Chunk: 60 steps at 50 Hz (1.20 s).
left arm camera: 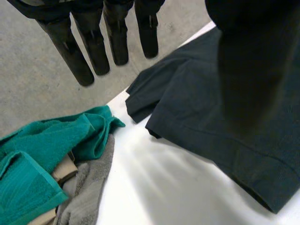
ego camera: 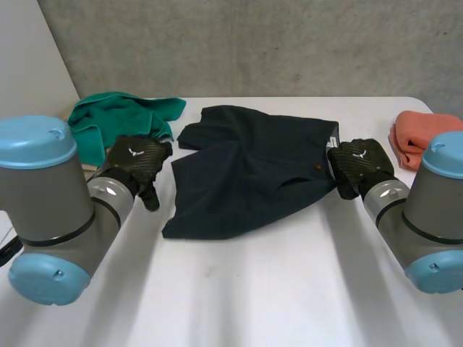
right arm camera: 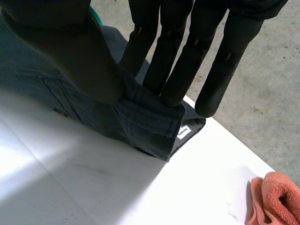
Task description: Fold the laundry.
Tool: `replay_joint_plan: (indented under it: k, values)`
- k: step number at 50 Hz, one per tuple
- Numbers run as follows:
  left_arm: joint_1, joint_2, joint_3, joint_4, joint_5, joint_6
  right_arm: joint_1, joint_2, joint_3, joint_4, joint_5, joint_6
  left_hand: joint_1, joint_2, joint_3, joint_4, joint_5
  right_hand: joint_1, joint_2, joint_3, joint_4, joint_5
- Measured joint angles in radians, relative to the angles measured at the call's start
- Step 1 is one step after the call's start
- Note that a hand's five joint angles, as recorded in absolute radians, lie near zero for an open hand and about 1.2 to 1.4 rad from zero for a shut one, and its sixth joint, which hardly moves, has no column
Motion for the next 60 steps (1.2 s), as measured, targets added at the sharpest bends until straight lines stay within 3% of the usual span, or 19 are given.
replay_joint_plan:
  k: [6,19,24,28,34,37,42,44,50,55,60]
  values:
    - [0.008,-0.059,-0.008,-0.02,0.024,-0.015,0.005,0.004,-0.002,0.0,0.002,-0.006,-0.023,-0.072,-0.07,-0.068,-0.076,0.0,0.0,0.0,0.0,0.0]
    - [-0.005,-0.227,0.065,-0.08,0.079,-0.02,0.003,0.008,-0.002,0.0,0.003,-0.008,-0.017,-0.039,-0.052,-0.03,-0.027,0.0,0.0,0.0,0.0,0.0]
    - [-0.034,-0.311,0.133,-0.078,0.072,-0.013,-0.001,0.008,-0.003,0.0,0.003,-0.006,0.254,0.202,0.202,0.198,0.199,0.0,0.0,0.0,0.0,0.0]
    - [-0.047,-0.348,0.175,-0.072,0.036,-0.004,-0.004,0.004,-0.003,0.0,0.002,-0.005,0.777,0.718,0.71,0.727,0.72,0.0,0.0,0.0,0.0,0.0]
    - [-0.054,-0.331,0.2,-0.074,0.012,0.014,-0.006,-0.014,0.001,0.012,-0.001,-0.01,0.806,0.816,0.807,0.83,0.804,0.0,0.0,0.0,0.0,0.0]
    - [-0.061,-0.259,0.196,-0.1,0.026,0.032,-0.004,-0.046,0.009,0.056,-0.01,-0.049,0.806,0.816,0.807,0.83,0.804,0.0,0.0,0.0,0.0,0.0]
    - [-0.087,-0.056,0.1,-0.243,0.074,0.095,-0.005,-0.11,0.037,0.236,-0.041,-0.24,0.806,0.816,0.807,0.831,0.804,0.0,0.0,0.0,0.0,0.0]
    - [-0.098,0.015,0.05,-0.325,0.09,0.13,-0.014,-0.152,0.072,0.407,-0.06,-0.419,0.806,0.816,0.807,0.831,0.804,0.0,0.0,0.0,0.0,0.0]
    - [-0.119,0.132,-0.086,-0.583,0.137,0.243,-0.038,-0.221,0.163,0.672,-0.088,-0.718,0.806,0.816,0.807,0.832,0.804,0.0,0.0,0.0,0.0,0.0]
    - [-0.13,0.123,-0.108,-0.664,0.164,0.288,-0.049,-0.234,0.19,0.702,-0.098,-0.768,0.806,0.816,0.807,0.832,0.804,0.0,0.0,0.0,0.0,0.0]
    - [-0.117,0.044,-0.008,-0.586,0.13,0.291,-0.057,-0.2,0.134,0.621,-0.098,-0.671,0.806,0.819,0.812,0.832,0.804,0.011,0.0,0.0,0.0,0.0]
